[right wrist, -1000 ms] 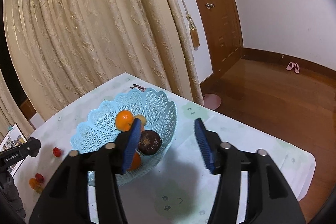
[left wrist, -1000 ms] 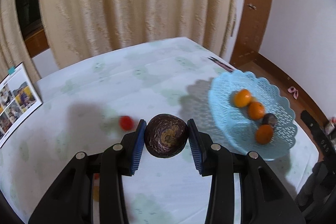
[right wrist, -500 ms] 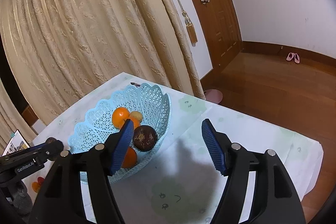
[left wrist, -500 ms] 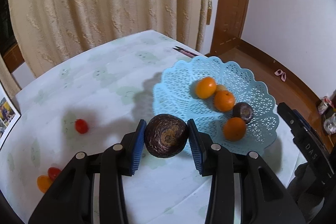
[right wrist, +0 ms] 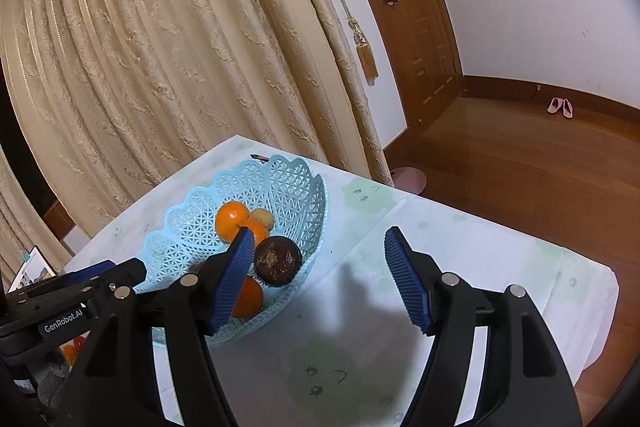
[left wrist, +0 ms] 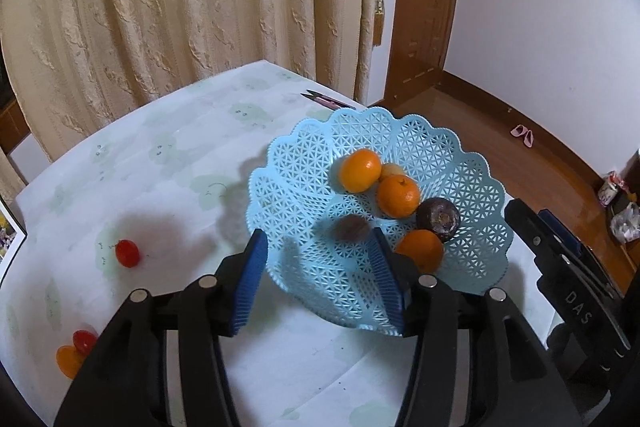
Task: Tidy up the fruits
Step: 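Move both open tools back to the loose fruit on the table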
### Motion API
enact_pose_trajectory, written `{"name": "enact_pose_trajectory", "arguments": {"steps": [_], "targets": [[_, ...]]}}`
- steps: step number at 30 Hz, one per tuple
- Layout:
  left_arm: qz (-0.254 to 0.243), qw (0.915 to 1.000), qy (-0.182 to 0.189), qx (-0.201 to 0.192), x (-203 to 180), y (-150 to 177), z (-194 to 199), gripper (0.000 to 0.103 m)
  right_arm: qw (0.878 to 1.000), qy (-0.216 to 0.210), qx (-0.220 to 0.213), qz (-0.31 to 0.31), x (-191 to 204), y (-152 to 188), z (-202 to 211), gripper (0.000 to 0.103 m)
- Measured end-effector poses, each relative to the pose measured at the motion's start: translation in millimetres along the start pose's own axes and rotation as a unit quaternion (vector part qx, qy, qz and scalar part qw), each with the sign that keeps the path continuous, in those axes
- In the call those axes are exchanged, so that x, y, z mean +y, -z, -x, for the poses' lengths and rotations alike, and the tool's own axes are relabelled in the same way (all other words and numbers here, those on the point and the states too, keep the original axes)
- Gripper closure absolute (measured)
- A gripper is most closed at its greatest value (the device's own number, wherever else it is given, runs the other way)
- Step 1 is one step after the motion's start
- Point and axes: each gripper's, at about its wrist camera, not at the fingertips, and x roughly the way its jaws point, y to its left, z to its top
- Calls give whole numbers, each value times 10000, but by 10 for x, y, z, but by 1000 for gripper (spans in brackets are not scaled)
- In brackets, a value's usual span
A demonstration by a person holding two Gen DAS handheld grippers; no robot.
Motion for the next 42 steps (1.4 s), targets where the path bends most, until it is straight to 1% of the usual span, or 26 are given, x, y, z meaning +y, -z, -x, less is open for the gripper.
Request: {"name": "enact_pose_trajectory", "arguments": {"steps": [3,5,7,17,23,30,31,32,34,42], "targets": [[10,9999,-99,-31,35,9,20,47,10000,-1,-1,-2,3,2,2,34],[-40,9996,-244,-113,47,15,36,45,10000,-16,-7,17,17,5,9,34],[-95,9990,-395,-195,62,19,57,45,10000,-34,-12,40,42,7,20,34],[-226,9947,-861,-507,171,48,182,44,9996,-171,6,222,236,14,70,33],[-174,9935,-971,-561,276,74,238,44,9988,-238,-4,432,407,43,106,33],[-165,9896,-1247,-704,415,128,338,44,9970,-345,13,698,618,84,131,33],[-160,9890,-1278,-721,441,140,353,43,9967,-361,21,733,643,89,134,32],[-154,9887,-1302,-733,464,151,368,43,9961,-390,28,788,688,98,137,28],[-124,9882,-1335,-744,517,179,394,42,9952,-434,17,872,754,115,145,26],[59,9866,-1463,-727,763,275,483,41,9907,-629,122,1201,1052,206,132,26]]}}
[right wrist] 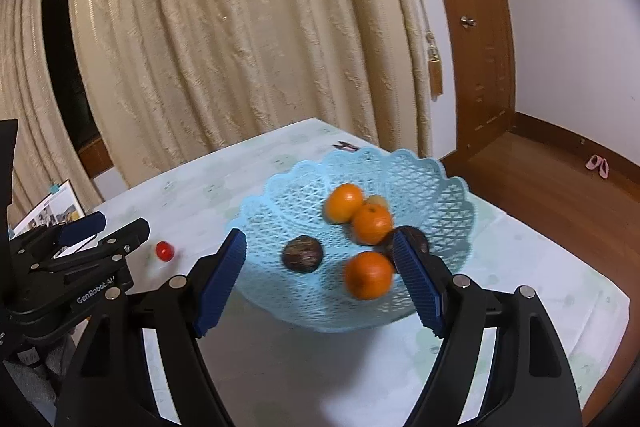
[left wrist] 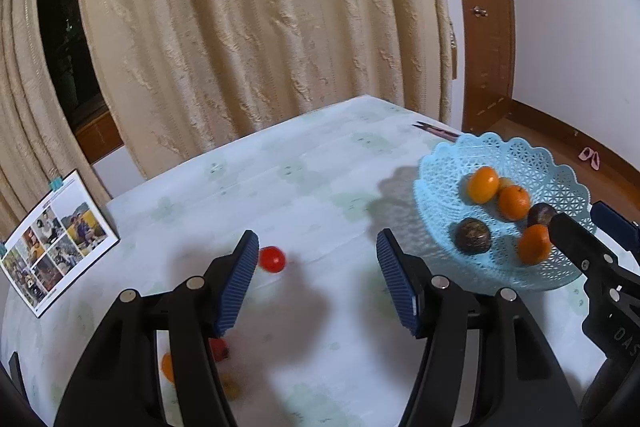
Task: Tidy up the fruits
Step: 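Move both open tools back to the loose fruit on the table, then close the left tool on the yellow-orange oval fruit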
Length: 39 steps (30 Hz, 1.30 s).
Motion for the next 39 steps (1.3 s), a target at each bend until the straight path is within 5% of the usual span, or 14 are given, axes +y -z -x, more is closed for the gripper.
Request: {"name": "enact_pose_trajectory", "arguments": {"steps": [9,21,39], "targets": [[209,9994,-244,120,421,169,28,41,9986,-306,194,385,373,33,-90,26],[980,9914,-410,768,1303,612,21,41,9934,-713,528,726,771,199,-192,26],[1552,9789,312,1295,1526,975,-157,44,9821,-1183,1008,1062,1149,428,-297,26]]}}
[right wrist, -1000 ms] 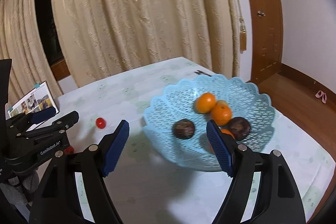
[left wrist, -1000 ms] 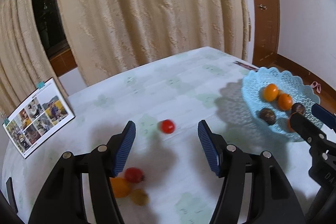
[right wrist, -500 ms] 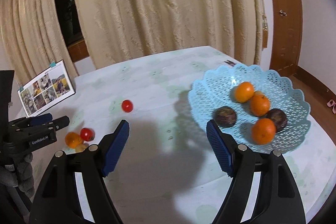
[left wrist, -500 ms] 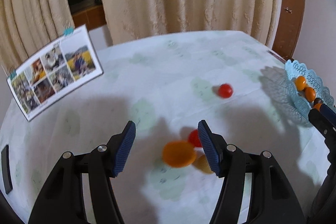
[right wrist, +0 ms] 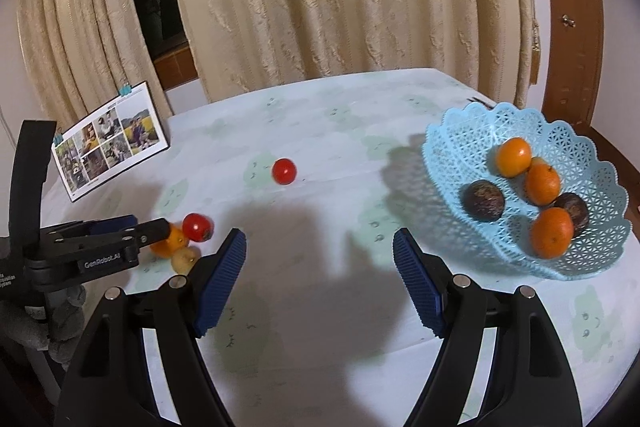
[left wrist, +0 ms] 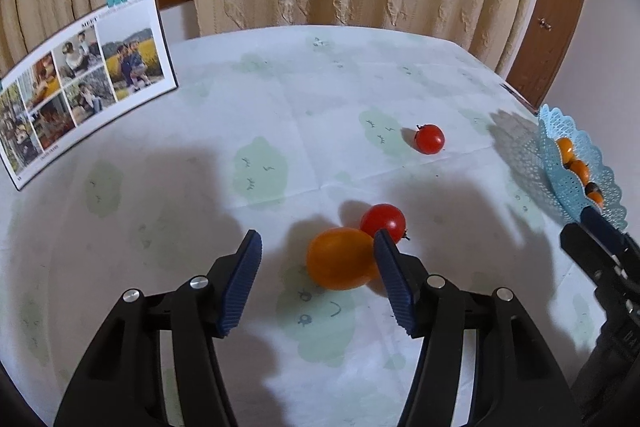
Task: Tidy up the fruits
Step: 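Close the left tool on the yellow-orange oval fruit, then grasp the small tan fruit with the right tool while the left tool holds the oval fruit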
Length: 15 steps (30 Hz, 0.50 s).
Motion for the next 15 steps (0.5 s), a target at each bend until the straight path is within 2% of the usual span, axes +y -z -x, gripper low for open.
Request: {"name": "enact_pose_trajectory", "arguments": {"steps": [3,6,8,15], "targets": [[33,9999,136,49,-9,-4,-46,45,10000,-60,61,34,40,19,-30,26],[94,9994,283,174,-5,-1,-140,52,9998,-131,139,53,72,42,-61,26],[146,9985,489,221,13,2,-162,61,9996,-178,203,80,89,60,-78,26],[234,9984,475,194,83,-16,-117,61,9973,-497,519,158,214,84,-167,26]]}}
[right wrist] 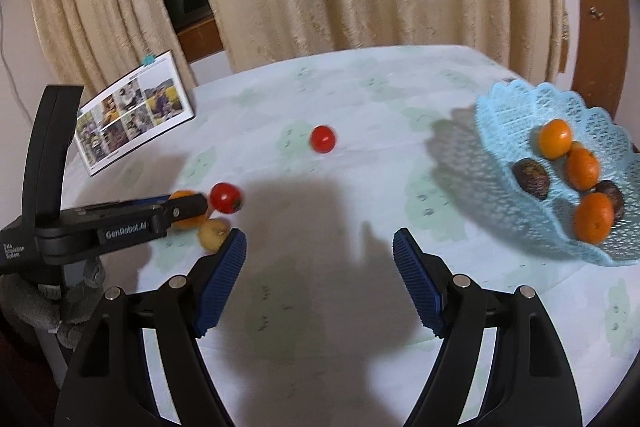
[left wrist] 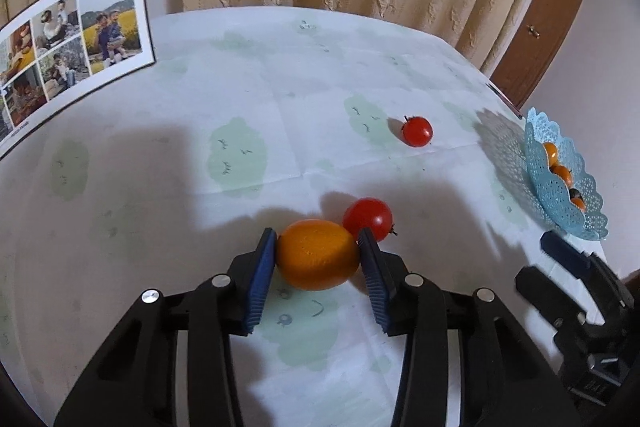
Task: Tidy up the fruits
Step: 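Grasp the small tan fruit with the right tool while the left tool holds the oval fruit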
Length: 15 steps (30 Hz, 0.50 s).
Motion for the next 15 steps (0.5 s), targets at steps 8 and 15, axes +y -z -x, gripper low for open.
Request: {"name": "enact_pose_trajectory", "arguments": {"steps": [8,15], "targets": [[-165,9971,-638,-388,25,-33,232,61,9978,-372,391,378,269,-61,-214,26],[-162,9934,-963,-599,106,-40,362,60,9919,-568,733,871,590,-89,-486,37]]}}
